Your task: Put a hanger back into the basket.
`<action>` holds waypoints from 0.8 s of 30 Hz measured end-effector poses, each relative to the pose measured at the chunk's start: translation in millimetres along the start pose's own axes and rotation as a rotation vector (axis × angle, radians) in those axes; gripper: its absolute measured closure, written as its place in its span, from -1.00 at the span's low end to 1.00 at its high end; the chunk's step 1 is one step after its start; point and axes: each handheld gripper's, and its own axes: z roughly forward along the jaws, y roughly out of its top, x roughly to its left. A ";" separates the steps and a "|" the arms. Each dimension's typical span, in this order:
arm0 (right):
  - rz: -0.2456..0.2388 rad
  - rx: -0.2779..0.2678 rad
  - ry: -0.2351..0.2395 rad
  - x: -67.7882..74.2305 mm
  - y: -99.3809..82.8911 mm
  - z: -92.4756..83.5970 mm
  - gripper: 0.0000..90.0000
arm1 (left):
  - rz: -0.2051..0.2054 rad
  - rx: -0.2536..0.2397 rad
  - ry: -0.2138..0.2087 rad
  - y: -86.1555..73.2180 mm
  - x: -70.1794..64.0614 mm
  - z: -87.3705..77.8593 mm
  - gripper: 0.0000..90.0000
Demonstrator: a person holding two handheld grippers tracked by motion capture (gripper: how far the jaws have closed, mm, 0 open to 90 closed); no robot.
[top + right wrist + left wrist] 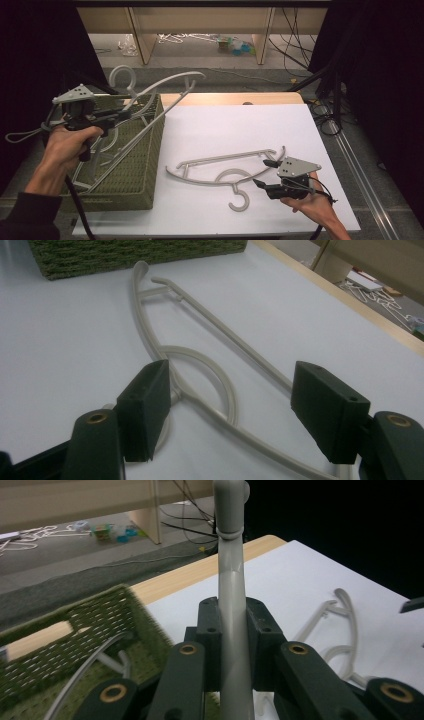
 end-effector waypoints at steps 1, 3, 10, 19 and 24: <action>0.000 0.001 0.001 0.0 -0.2 0.0 -0.27 | 0.008 -0.002 0.010 -2.5 6.9 -2.3 0.75; 0.003 0.012 0.009 -0.1 -0.4 -0.5 -0.27 | 0.010 -0.001 0.029 -6.8 16.5 -6.0 0.75; 0.002 0.014 0.006 -0.2 -0.4 -0.4 -0.27 | -0.046 0.015 0.088 -25.2 38.0 -18.0 0.75; 0.000 0.012 0.004 0.0 -1.4 1.2 -0.27 | -0.050 0.023 0.127 -44.8 59.7 -29.2 0.75; 0.002 0.013 0.004 0.0 -1.6 1.3 -0.27 | -0.059 0.027 0.141 -55.2 67.3 -32.2 0.75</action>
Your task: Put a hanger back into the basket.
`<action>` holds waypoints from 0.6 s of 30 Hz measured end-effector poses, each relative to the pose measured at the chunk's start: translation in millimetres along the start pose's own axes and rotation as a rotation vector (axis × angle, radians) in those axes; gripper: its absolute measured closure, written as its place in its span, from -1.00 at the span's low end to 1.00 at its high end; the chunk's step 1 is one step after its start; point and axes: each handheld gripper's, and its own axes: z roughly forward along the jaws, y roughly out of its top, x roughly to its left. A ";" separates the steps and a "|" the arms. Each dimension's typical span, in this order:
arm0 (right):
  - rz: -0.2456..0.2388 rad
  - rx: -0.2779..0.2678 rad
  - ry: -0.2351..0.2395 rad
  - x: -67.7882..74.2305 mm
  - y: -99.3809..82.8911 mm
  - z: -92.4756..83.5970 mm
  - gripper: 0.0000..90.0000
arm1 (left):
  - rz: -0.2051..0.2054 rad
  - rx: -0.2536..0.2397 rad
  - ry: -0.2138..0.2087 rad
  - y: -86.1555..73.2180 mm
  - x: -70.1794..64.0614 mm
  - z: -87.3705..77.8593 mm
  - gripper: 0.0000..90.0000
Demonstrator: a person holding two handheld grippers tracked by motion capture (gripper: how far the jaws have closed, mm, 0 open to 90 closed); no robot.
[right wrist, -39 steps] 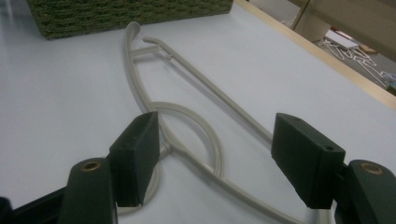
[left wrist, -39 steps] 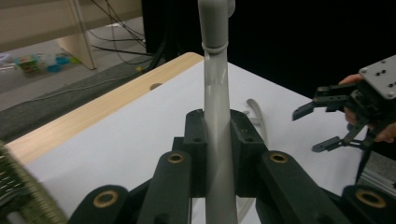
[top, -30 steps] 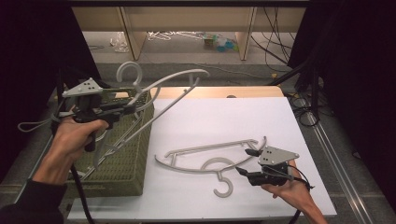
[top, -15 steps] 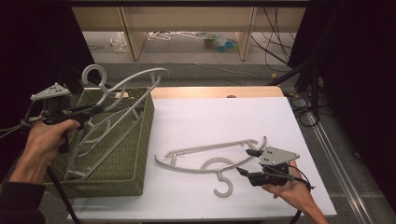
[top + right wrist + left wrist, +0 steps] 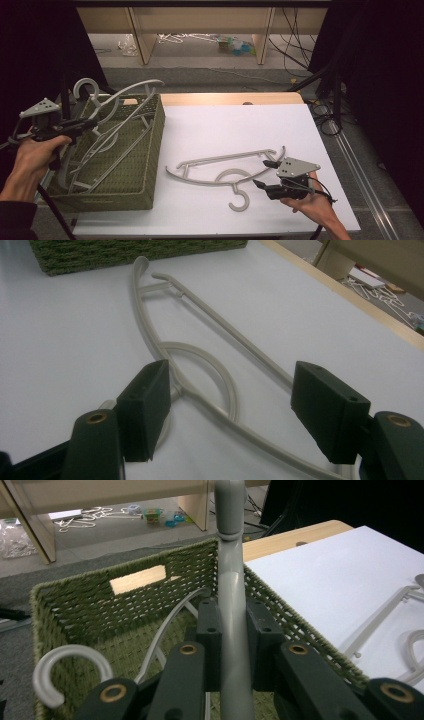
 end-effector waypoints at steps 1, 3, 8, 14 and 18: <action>-0.001 0.000 0.000 0.0 0.0 0.1 -0.27 | 0.006 0.006 0.007 -2.1 2.0 -0.4 0.75; -0.001 0.007 0.006 -0.1 0.1 -0.5 -0.27 | 0.012 0.014 0.014 -5.5 4.6 -0.1 0.75; -0.001 0.008 0.007 -0.3 -0.1 -0.5 -0.27 | 0.010 0.044 0.026 -14.4 9.6 1.7 0.75; -0.001 0.003 0.007 0.2 -0.3 0.4 -0.28 | -0.008 0.088 0.036 -27.3 18.1 6.1 0.75; -0.002 0.012 0.007 0.0 -0.5 0.3 -0.29 | 0.017 0.102 0.023 -32.2 22.0 11.1 0.75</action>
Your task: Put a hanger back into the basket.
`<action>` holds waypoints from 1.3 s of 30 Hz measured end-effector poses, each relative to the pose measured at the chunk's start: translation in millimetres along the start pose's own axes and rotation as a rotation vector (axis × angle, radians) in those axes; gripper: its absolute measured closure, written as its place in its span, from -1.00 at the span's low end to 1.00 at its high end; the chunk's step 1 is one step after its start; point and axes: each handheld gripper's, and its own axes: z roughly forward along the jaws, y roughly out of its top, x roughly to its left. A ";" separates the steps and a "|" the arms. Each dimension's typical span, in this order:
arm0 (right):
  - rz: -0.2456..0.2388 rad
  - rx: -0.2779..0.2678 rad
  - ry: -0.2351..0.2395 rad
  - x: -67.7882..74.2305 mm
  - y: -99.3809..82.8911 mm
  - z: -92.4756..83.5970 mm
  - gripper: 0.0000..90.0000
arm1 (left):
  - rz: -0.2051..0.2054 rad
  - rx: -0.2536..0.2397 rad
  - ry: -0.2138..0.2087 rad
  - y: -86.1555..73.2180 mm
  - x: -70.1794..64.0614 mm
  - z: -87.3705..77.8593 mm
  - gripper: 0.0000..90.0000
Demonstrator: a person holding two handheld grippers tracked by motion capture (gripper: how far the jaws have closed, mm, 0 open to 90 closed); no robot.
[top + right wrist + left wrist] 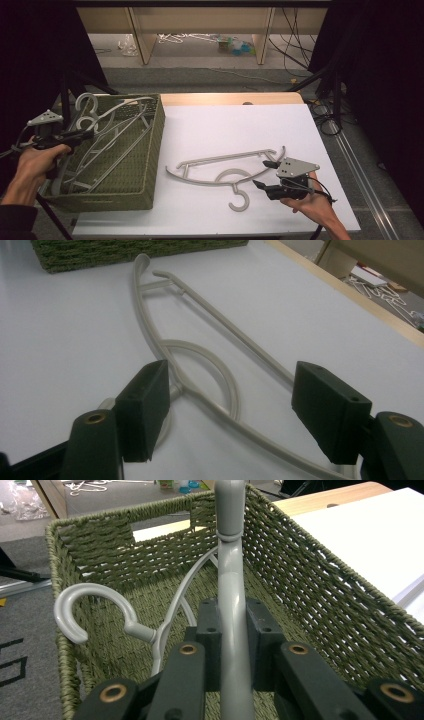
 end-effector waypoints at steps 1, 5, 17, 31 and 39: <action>0.000 -0.003 -0.002 -0.1 -0.1 0.5 -0.30 | -0.026 0.002 0.002 -1.2 -1.5 1.4 0.75; 0.002 -0.007 -0.005 -0.2 -0.3 0.8 -0.32 | -0.002 0.028 -0.013 -3.1 -1.9 8.2 0.75; 0.000 0.003 0.002 -0.4 -0.6 0.4 -0.34 | -0.087 0.144 -0.027 -16.5 -3.9 31.1 0.75; 0.005 0.003 0.003 0.6 -2.1 2.7 -0.34 | -0.079 0.235 0.028 -34.0 8.6 39.7 0.72; 0.006 0.012 0.010 0.9 -1.9 2.5 -0.35 | -0.022 0.209 0.120 -36.2 13.1 45.4 0.56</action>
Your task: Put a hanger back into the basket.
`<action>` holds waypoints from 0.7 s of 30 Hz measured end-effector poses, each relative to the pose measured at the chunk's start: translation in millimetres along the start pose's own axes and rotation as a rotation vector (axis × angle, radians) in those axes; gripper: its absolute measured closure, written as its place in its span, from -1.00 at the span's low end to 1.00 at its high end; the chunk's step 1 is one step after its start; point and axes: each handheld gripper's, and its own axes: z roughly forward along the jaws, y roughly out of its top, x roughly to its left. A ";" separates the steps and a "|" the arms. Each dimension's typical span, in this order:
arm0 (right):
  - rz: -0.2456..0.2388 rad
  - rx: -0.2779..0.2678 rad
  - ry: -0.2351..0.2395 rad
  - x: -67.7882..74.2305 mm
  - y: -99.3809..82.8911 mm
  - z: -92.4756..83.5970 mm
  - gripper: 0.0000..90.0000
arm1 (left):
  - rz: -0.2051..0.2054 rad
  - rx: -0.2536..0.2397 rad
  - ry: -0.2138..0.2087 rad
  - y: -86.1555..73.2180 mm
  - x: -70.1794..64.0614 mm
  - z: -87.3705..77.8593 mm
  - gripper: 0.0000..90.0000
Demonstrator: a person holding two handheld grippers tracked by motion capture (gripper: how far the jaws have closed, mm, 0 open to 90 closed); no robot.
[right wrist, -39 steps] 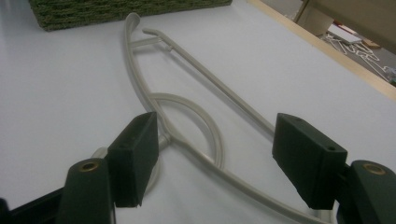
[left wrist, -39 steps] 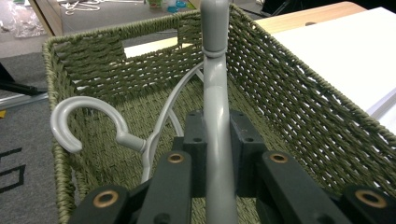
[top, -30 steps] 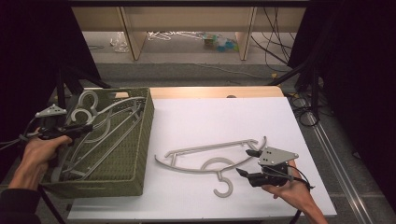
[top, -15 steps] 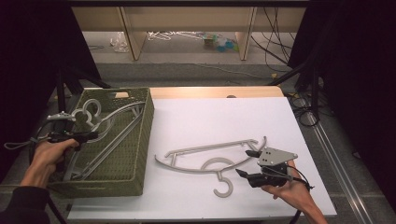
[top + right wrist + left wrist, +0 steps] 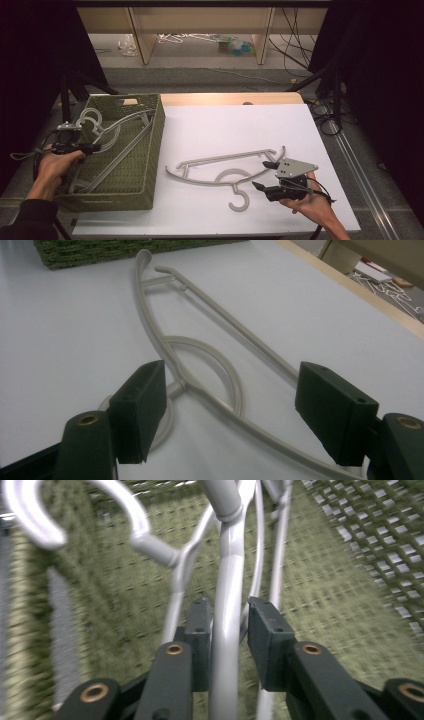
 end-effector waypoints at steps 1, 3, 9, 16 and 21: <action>0.003 0.002 0.001 0.1 -0.2 0.0 -0.35 | 0.028 0.003 0.013 0.3 2.1 -1.0 0.53; 0.005 -0.004 -0.002 0.2 -0.8 1.0 -0.36 | -0.033 -0.014 0.034 0.2 -1.3 -5.4 0.49; 0.007 -0.002 -0.004 0.0 -1.4 1.9 -0.37 | -0.104 -0.122 0.046 8.2 -14.8 -33.4 0.34; 0.010 0.003 -0.005 -1.0 -2.7 2.5 -0.38 | -0.090 -0.233 0.002 12.1 -47.0 -56.0 0.00; 0.012 0.005 -0.002 -1.5 -3.8 3.6 -0.39 | -0.052 -0.312 -0.105 16.4 -84.5 -74.6 -0.16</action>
